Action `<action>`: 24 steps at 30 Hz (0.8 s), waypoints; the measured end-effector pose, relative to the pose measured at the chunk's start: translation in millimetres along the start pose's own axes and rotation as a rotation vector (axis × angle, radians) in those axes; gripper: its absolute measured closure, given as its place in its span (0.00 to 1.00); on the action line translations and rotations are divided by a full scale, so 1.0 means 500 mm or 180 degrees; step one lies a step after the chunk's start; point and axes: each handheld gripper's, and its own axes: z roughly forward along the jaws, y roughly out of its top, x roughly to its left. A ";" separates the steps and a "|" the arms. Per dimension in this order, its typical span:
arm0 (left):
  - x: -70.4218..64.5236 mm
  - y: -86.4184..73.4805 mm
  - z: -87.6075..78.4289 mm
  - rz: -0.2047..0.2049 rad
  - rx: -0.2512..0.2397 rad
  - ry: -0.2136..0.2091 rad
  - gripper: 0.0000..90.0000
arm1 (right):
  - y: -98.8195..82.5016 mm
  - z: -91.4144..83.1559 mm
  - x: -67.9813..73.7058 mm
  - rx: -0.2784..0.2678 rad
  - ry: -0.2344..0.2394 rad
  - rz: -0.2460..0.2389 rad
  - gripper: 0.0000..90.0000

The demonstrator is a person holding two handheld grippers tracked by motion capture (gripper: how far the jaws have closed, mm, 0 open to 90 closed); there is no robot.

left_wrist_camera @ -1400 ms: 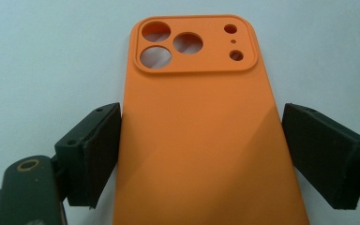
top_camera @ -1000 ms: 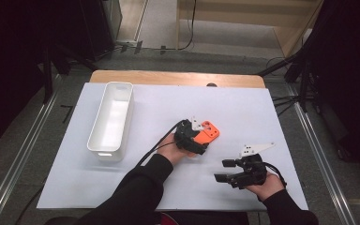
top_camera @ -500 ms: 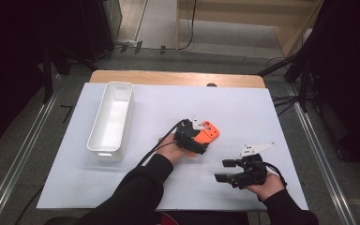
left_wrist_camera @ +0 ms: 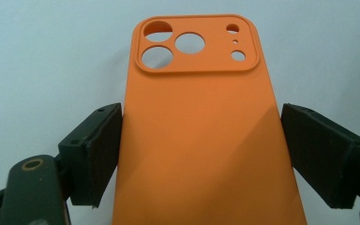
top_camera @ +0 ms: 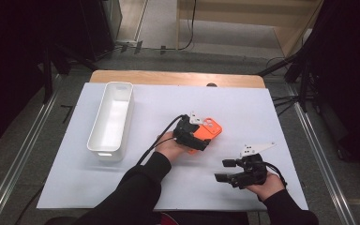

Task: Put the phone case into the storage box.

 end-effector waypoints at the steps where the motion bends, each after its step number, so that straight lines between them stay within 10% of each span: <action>1: 0.002 0.002 -0.003 -0.0020 -0.0015 -0.0028 0.18 | 0.000 0.000 0.000 -0.0001 -0.0001 -0.0003 0.28; 24: 0.037 0.027 -0.092 -0.0316 -0.0206 -0.0383 0.18 | 0.010 0.015 -0.012 0.0015 -0.0056 0.0089 0.28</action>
